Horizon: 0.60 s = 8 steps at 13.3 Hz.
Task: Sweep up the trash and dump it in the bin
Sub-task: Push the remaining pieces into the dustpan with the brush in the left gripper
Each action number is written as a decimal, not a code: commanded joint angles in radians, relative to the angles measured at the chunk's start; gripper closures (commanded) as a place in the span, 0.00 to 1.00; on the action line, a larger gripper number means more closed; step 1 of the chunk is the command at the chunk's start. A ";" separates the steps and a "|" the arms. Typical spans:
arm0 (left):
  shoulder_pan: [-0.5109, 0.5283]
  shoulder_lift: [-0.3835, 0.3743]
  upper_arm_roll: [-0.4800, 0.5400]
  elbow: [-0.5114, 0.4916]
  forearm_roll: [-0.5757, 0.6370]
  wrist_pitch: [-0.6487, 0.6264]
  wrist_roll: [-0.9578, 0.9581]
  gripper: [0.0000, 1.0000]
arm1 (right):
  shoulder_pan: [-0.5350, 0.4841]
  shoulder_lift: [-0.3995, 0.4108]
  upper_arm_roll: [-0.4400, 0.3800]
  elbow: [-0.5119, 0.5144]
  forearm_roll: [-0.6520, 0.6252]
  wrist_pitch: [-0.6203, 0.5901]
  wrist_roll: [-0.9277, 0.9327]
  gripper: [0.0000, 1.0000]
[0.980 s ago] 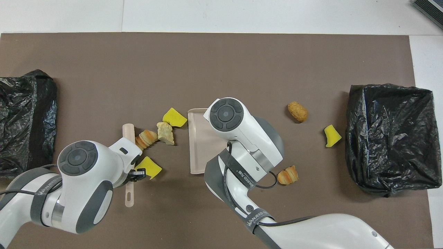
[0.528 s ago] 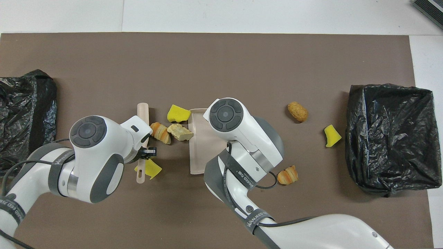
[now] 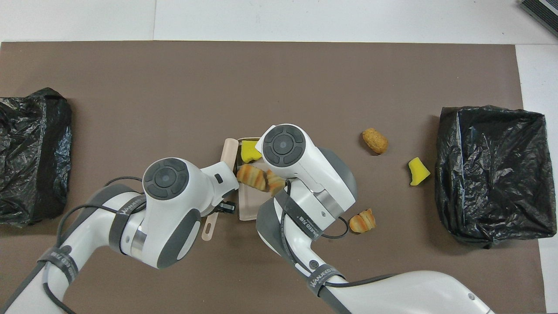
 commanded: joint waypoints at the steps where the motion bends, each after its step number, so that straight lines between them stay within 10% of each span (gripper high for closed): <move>1: -0.077 -0.016 0.014 0.005 -0.037 -0.051 0.046 1.00 | -0.001 -0.029 0.006 -0.030 -0.005 -0.002 -0.014 1.00; 8: 0.005 -0.189 0.028 0.005 -0.043 -0.316 -0.090 1.00 | -0.007 -0.038 0.008 -0.033 -0.005 -0.018 -0.026 1.00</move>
